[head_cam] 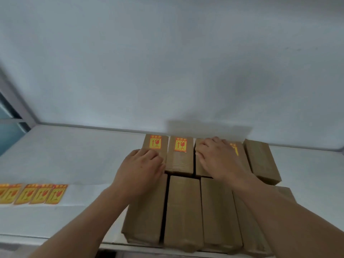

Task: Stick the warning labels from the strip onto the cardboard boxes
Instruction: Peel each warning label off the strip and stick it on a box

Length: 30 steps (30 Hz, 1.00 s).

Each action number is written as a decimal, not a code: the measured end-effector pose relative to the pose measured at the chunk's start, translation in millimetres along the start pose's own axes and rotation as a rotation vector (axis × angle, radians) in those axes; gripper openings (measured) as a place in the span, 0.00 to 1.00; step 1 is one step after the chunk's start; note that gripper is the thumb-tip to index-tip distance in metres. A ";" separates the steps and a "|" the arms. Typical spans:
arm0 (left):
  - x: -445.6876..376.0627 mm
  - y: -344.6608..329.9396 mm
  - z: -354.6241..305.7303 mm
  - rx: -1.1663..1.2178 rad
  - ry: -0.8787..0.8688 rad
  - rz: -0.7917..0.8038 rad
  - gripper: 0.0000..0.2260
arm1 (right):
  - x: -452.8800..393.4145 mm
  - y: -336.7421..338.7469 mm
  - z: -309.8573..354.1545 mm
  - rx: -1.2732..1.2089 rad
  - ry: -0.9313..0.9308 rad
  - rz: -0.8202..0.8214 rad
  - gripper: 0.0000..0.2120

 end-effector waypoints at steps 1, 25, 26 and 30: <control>8.9 1.3 9.1 -0.001 0.016 -0.017 0.16 | -4.4 0.6 14.4 0.009 0.028 -0.013 0.13; 176.3 5.6 234.3 0.069 0.588 0.202 0.17 | -99.9 -45.7 321.6 -0.283 0.248 0.245 0.14; 178.9 0.1 237.2 0.092 0.599 0.229 0.17 | -101.4 -53.4 330.0 -0.338 0.220 0.290 0.14; 189.5 -23.0 247.2 0.196 0.622 0.316 0.18 | -107.1 -81.6 356.8 -0.494 0.110 0.417 0.17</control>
Point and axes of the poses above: each hand's wrist, its own x-axis away from the middle knuckle, its own y-axis out of the back of the hand, z = x × y, the point moved 3 cm from there along -x, towards the middle knuckle, and after that the axes turned 5 degrees about z, right-handed, at the moved point
